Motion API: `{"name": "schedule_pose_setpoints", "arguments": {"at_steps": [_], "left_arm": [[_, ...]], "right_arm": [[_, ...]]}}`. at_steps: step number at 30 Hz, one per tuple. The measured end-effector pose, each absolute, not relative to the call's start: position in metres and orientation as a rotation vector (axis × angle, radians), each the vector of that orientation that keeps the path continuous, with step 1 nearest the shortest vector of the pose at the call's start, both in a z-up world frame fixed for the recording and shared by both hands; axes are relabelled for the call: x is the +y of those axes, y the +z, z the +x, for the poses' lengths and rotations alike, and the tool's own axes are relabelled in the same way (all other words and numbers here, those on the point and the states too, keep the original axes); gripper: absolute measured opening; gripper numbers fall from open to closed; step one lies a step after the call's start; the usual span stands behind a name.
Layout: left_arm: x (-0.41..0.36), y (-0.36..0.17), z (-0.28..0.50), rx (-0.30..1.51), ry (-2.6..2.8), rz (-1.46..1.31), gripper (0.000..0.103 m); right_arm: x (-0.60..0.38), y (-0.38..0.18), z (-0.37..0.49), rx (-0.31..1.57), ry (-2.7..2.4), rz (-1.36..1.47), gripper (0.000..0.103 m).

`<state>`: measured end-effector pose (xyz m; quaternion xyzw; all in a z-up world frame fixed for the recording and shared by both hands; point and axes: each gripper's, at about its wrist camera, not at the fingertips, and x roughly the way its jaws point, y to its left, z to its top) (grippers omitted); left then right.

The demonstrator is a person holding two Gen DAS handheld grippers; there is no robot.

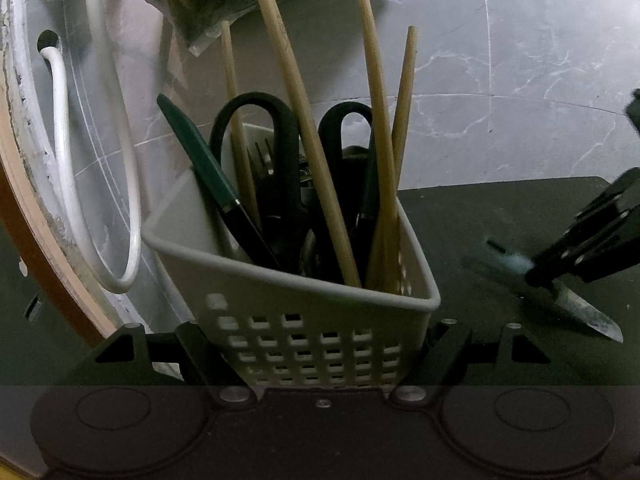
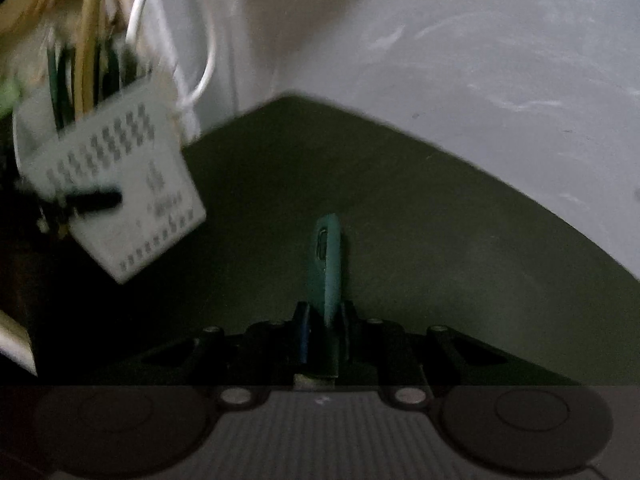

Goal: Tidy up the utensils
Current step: 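Lift the teal knife off the mat with the right gripper, then carry the knife over the caddy and lower it in with the right gripper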

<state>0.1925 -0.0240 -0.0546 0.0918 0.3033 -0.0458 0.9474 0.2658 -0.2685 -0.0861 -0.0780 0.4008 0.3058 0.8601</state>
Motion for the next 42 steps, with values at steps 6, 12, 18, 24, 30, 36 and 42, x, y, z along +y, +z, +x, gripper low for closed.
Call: {"name": "schedule_pose_setpoints", "arguments": {"at_steps": [6,12,18,24,30,36,42], "left_arm": [[-0.023,-0.054,0.191,0.613,-0.1,0.187,0.079],[-0.022,-0.053,0.192,0.615,-0.109,0.189,0.079],[-0.021,-0.054,0.193,0.613,-0.112,0.188,0.079],[-0.021,-0.055,0.193,0.609,-0.116,0.187,0.079],[-0.02,-0.056,0.193,0.608,-0.124,0.189,0.079],[-0.018,-0.056,0.193,0.605,-0.129,0.188,0.079],[-0.016,-0.056,0.193,0.597,-0.132,0.178,0.078]], "right_arm": [[-0.293,-0.066,0.243,0.698,0.549,0.036,0.012],[-0.29,-0.072,0.243,0.706,0.53,0.033,0.011],[-0.295,-0.06,0.233,0.646,0.507,0.081,0.011],[-0.298,-0.027,0.221,0.522,0.509,0.11,0.011],[-0.294,0.004,0.219,0.418,0.517,0.109,0.011],[-0.284,0.048,0.212,0.313,0.566,0.045,0.01],[-0.275,0.095,0.192,0.218,0.654,0.014,0.01]]}}
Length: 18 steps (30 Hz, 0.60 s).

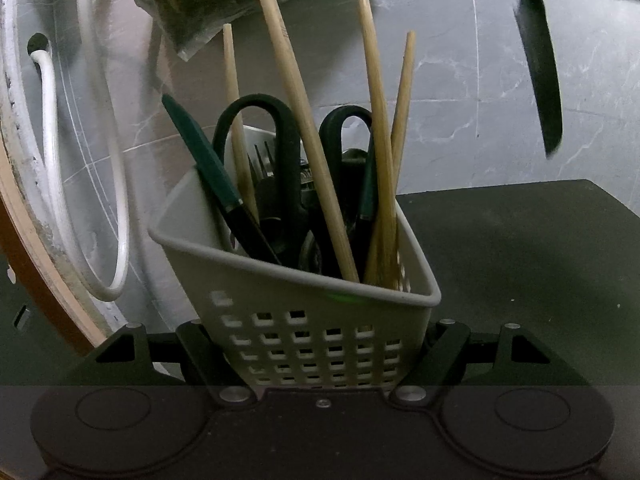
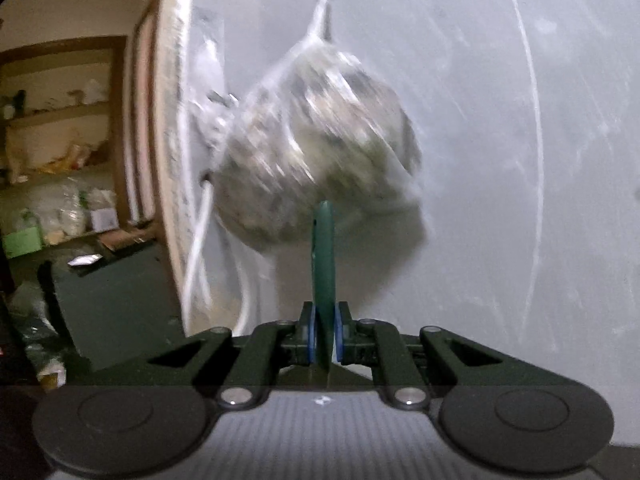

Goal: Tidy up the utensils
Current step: 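Carry the knife over the caddy and lower it in with the right gripper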

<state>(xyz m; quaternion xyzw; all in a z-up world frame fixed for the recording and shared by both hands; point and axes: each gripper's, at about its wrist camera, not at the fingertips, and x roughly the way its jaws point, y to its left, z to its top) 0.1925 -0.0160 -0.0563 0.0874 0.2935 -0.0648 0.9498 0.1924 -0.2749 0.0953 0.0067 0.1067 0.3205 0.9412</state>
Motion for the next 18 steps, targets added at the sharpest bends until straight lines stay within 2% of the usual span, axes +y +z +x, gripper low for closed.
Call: {"name": "schedule_pose_setpoints", "arguments": {"at_steps": [7,18], "left_arm": [[-0.014,-0.058,0.193,0.589,-0.139,0.171,0.078],[-0.012,-0.059,0.193,0.588,-0.145,0.168,0.078]], "right_arm": [[-0.251,0.125,0.184,0.135,0.787,0.046,0.011],[-0.181,0.087,0.19,0.177,0.879,0.046,0.011]]}}
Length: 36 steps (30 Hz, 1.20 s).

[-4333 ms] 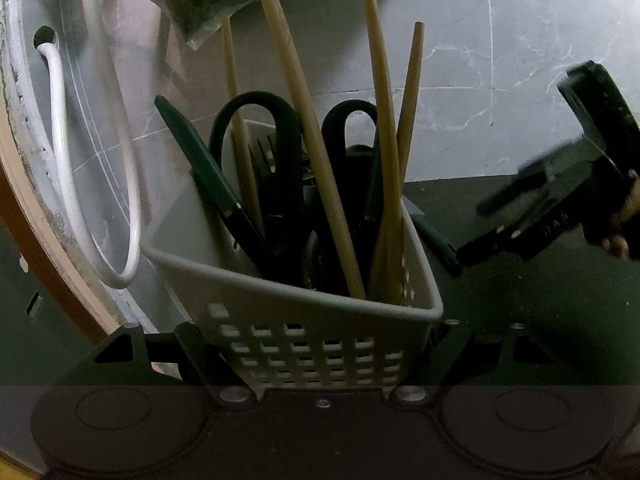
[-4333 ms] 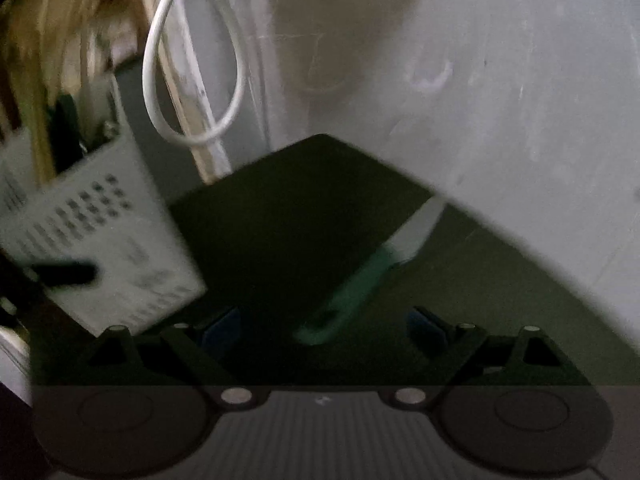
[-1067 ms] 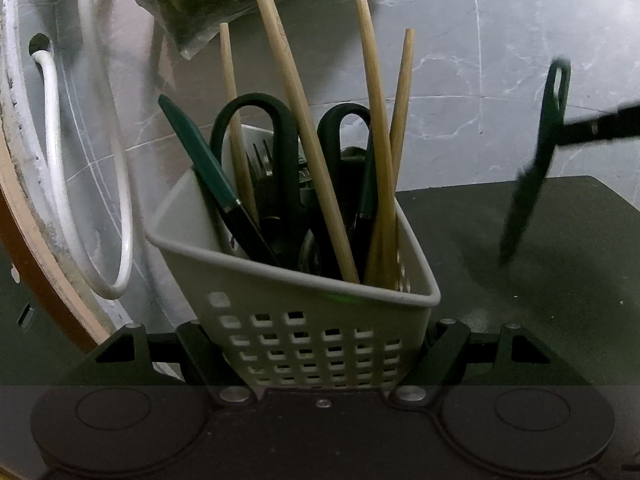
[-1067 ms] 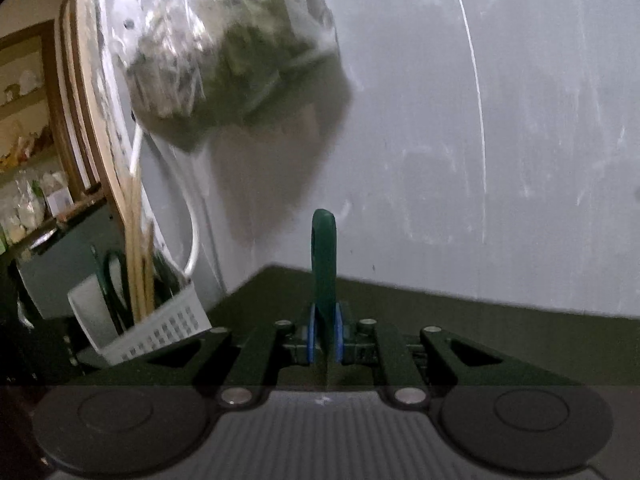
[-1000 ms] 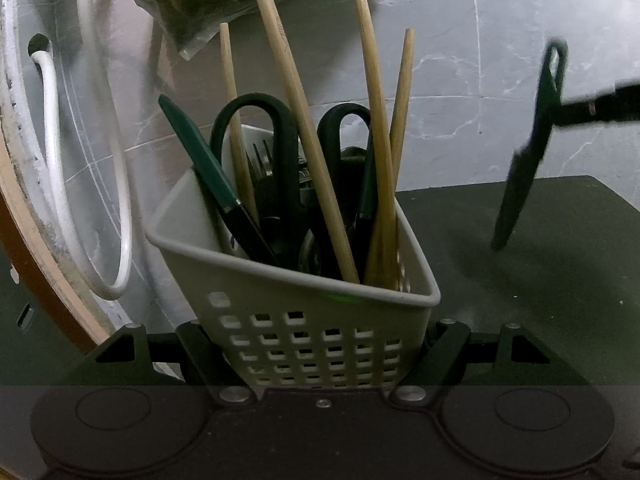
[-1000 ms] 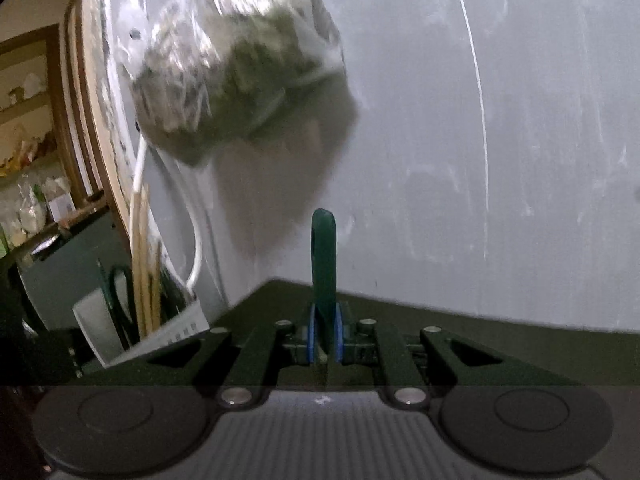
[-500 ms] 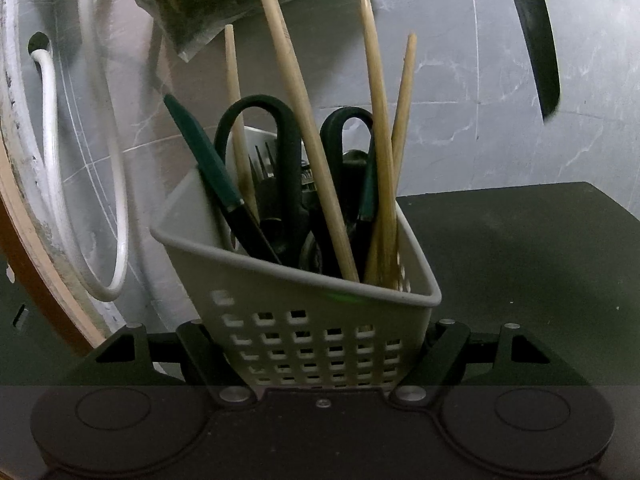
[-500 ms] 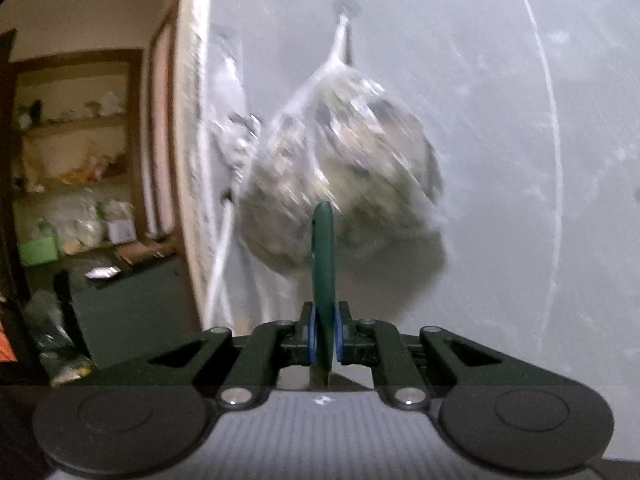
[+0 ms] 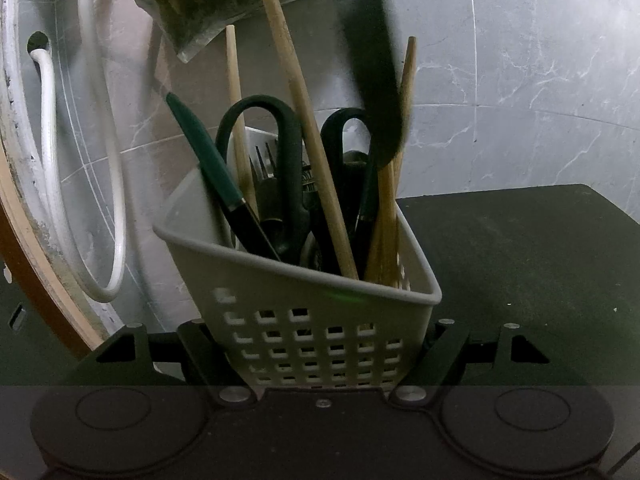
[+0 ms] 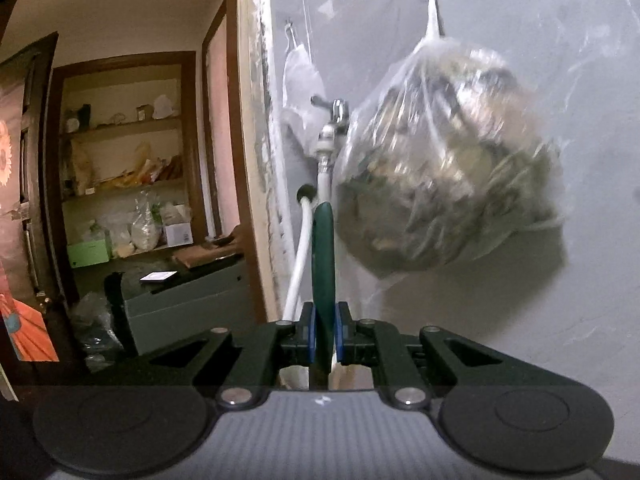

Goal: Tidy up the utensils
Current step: 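Carry the knife over the caddy and lower it in with the right gripper, then open the right gripper and withdraw it from the caddy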

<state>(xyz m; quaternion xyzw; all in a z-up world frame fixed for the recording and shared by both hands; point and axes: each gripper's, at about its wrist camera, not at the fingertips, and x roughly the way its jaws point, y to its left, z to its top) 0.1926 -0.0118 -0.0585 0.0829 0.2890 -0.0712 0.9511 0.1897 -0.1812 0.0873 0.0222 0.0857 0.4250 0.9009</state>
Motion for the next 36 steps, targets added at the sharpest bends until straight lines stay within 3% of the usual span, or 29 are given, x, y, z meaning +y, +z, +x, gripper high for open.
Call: {"name": "schedule_pose_setpoints", "arguments": {"at_steps": [4,7,16,25,29,36], "left_arm": [[-0.012,-0.058,0.192,0.588,-0.145,0.168,0.078],[-0.012,-0.058,0.193,0.588,-0.144,0.168,0.078],[-0.013,-0.059,0.193,0.589,-0.145,0.169,0.078],[-0.014,-0.058,0.192,0.589,-0.139,0.166,0.078],[-0.016,-0.057,0.191,0.588,-0.135,0.165,0.078],[-0.018,-0.057,0.189,0.589,-0.121,0.165,0.078]], "right_arm": [[-0.172,0.069,0.193,0.219,0.875,0.05,0.011],[-0.17,0.057,0.195,0.256,0.871,0.061,0.005],[-0.17,0.03,0.192,0.346,0.864,0.068,0.005],[-0.192,0.036,0.179,0.316,0.829,0.112,0.009],[-0.209,0.036,0.177,0.318,0.76,0.147,0.02],[-0.234,0.026,0.172,0.355,0.652,0.183,0.048]]}}
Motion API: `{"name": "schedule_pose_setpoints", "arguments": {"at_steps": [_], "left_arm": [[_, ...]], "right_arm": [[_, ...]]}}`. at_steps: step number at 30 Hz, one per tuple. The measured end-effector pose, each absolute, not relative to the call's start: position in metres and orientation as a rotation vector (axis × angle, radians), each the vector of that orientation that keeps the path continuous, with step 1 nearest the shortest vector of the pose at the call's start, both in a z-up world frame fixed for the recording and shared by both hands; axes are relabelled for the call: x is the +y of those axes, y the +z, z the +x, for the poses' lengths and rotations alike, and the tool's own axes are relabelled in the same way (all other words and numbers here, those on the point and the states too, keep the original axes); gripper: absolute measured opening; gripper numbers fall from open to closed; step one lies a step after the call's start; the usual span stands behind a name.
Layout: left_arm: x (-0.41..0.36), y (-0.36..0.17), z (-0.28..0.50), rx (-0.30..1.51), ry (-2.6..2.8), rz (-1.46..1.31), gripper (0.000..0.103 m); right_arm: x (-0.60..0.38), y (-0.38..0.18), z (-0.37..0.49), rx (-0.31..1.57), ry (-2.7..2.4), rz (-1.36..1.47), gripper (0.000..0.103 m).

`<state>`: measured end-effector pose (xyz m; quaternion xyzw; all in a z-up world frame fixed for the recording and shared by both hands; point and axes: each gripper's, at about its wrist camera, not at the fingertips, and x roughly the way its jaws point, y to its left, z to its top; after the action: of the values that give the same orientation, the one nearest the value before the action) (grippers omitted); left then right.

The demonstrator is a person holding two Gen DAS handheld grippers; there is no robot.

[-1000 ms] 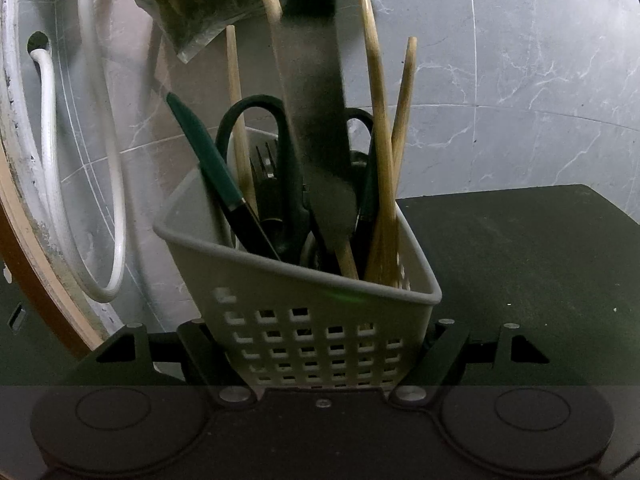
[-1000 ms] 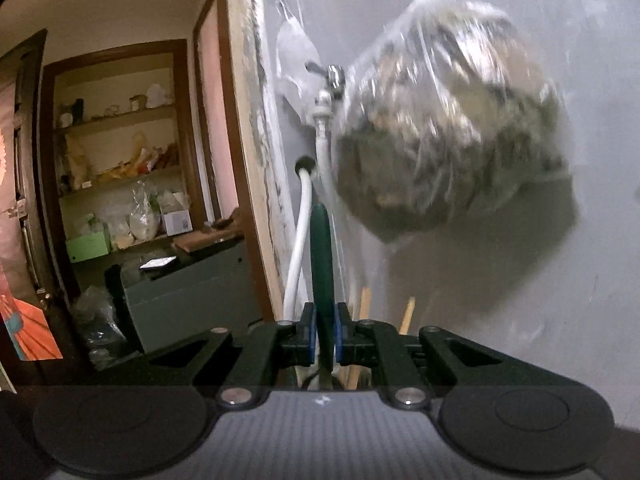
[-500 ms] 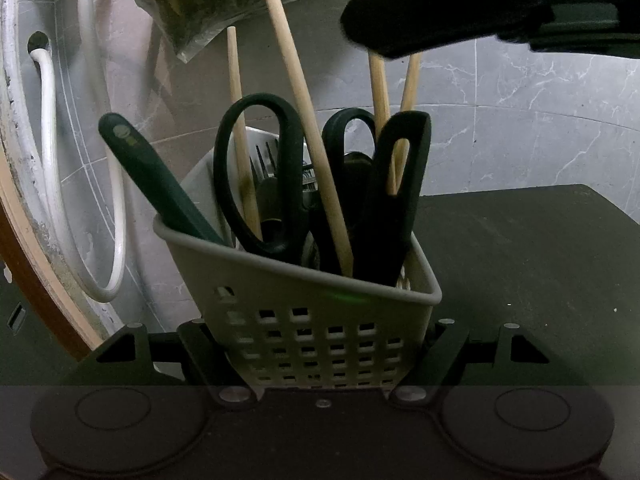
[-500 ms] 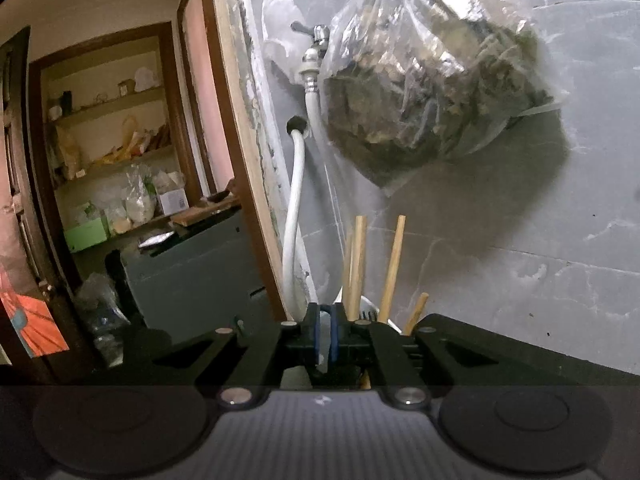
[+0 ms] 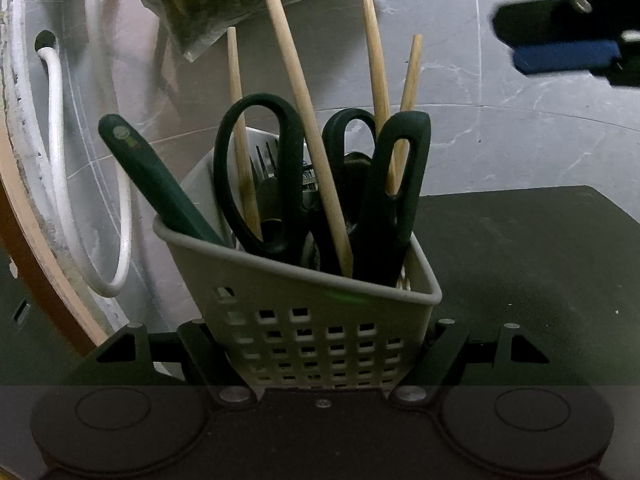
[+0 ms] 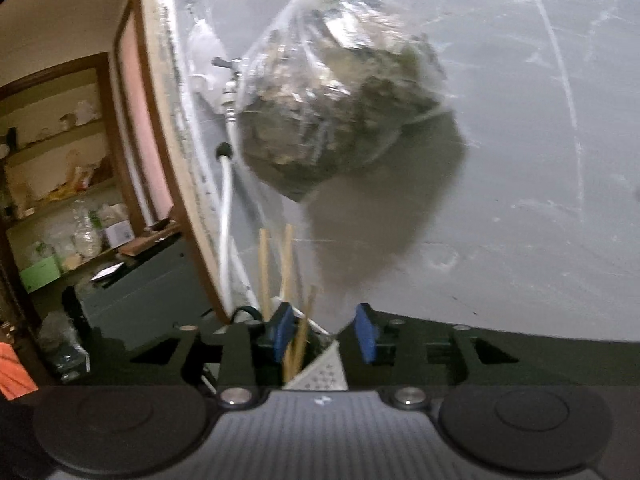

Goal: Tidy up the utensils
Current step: 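Open the right gripper and withdraw it from the caddy, then set the white caddy down on the mat and open the left gripper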

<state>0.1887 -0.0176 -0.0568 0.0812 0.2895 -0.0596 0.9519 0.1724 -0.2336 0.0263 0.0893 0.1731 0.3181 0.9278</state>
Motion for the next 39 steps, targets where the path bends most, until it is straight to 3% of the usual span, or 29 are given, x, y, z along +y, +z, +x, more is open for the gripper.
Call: {"name": "schedule_pose_setpoints", "arguments": {"at_steps": [4,13,15,18,23,39], "left_arm": [[-0.023,-0.056,0.184,0.576,-0.109,0.187,0.086],[-0.037,-0.058,0.168,0.576,-0.043,0.195,0.089],[-0.04,-0.059,0.159,0.575,-0.02,0.195,0.102],[-0.045,-0.056,0.147,0.559,0.005,0.194,0.102],[-0.052,-0.055,0.126,0.571,0.027,0.197,0.102],[-0.027,-0.041,0.072,0.597,0.009,0.056,0.102]], "right_arm": [[-0.244,0.019,0.168,0.378,0.609,0.197,0.061],[-0.264,0.005,0.156,0.422,0.582,0.207,0.082],[-0.269,0.002,0.154,0.43,0.581,0.212,0.089],[-0.275,-0.004,0.15,0.445,0.577,0.218,0.097],[-0.28,-0.014,0.143,0.486,0.554,0.237,0.103],[-0.284,-0.038,0.083,0.625,0.192,0.242,0.103]]}}
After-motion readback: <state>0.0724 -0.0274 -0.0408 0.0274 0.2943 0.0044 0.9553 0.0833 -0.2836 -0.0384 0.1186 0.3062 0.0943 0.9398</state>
